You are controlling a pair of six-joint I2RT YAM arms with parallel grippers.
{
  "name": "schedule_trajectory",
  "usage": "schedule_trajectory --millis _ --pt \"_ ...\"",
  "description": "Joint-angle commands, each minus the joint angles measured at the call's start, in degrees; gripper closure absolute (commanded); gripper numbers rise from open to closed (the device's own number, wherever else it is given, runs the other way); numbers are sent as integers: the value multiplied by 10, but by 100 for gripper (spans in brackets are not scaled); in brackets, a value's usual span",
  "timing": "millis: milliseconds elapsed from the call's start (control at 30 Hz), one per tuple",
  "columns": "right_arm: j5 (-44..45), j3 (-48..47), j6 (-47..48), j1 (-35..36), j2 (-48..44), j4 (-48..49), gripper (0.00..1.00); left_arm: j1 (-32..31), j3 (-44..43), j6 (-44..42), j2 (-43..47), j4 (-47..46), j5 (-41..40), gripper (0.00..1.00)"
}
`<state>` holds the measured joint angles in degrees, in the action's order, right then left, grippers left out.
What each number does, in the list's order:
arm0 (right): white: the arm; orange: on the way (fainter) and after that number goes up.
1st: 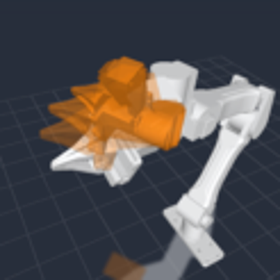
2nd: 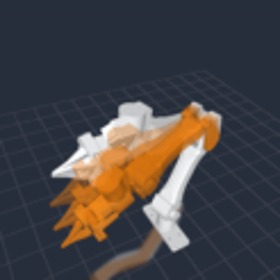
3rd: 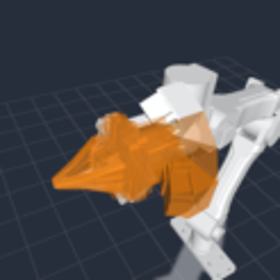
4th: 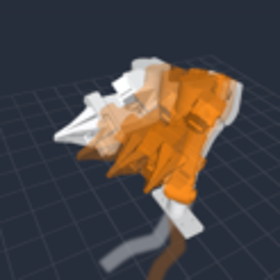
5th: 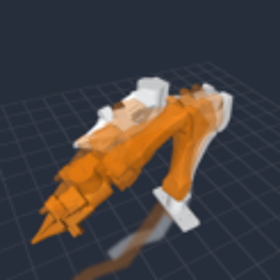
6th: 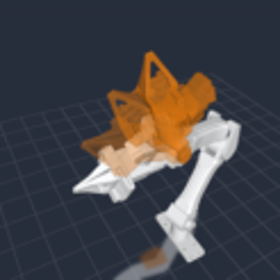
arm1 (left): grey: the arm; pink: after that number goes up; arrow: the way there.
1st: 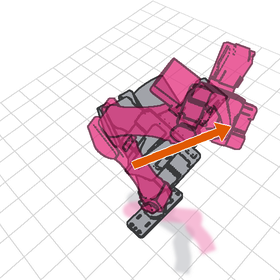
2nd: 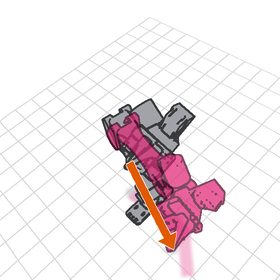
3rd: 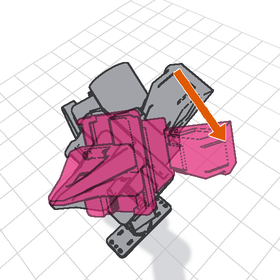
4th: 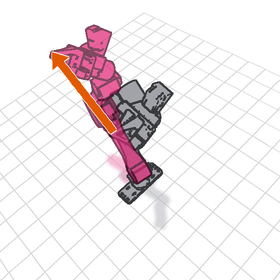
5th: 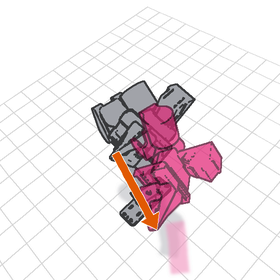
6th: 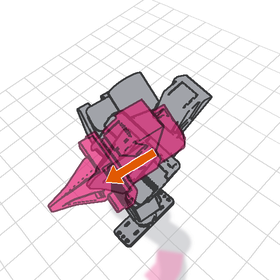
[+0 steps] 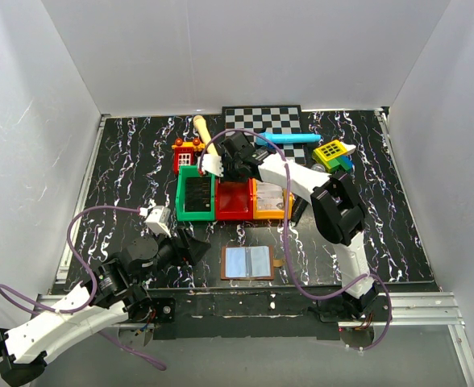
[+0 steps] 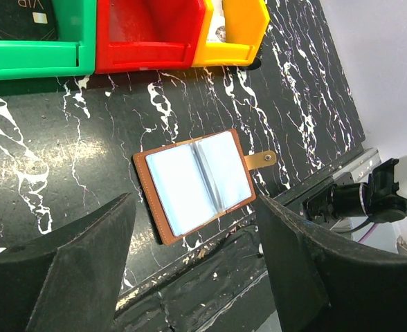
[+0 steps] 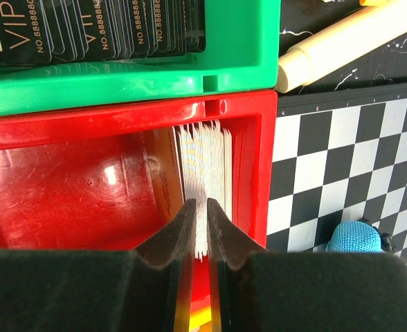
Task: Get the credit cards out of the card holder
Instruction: Place the credit card in the storage box.
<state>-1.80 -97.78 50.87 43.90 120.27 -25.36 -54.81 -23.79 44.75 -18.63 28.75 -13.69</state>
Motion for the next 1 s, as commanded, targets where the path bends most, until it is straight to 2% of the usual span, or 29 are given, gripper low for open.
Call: schedule_trajectory --millis 0,200,267,367,467,533,633,667,733,800,833,900,933,967 --pt "15 -27 -16 1 -2 27 81 3 -10 -4 -4 -2 1 30" --pt "80 -25 -49 -1 -73 66 80 3 -14 -7 -4 -3 -3 30" --pt "126 -27 -74 0 -104 73 80 3 -13 -8 -4 -5 -3 30" --pt "223 -23 -175 14 -144 88 75 3 -9 -7 -6 -17 -2 29" --pt "325 27 -258 42 -194 84 75 3 -2 -8 -11 -38 2 29" --pt "397 65 -328 54 -230 70 69 3 3 -8 -17 -59 9 29" --pt "359 92 -504 44 -289 -54 64 3 7 -8 -37 -78 20 29" --pt "318 117 -570 37 -323 -77 61 3 7 -7 -46 -84 24 29" --pt "224 194 -644 23 -395 -83 57 3 6 -11 -66 -98 41 29" --pt "147 289 -684 16 -473 -54 51 3 5 -17 -88 -120 60 29" --pt "123 346 -706 15 -518 -25 45 3 5 -16 -100 -133 68 29" --pt "81 471 -739 15 -616 54 39 2 7 -11 -130 -159 87 29" --pt "75 517 -756 15 -663 78 20 3 6 -8 -141 -172 94 29" --pt "67 570 -784 15 -703 119 13 2 6 -2 -154 -184 100 29"
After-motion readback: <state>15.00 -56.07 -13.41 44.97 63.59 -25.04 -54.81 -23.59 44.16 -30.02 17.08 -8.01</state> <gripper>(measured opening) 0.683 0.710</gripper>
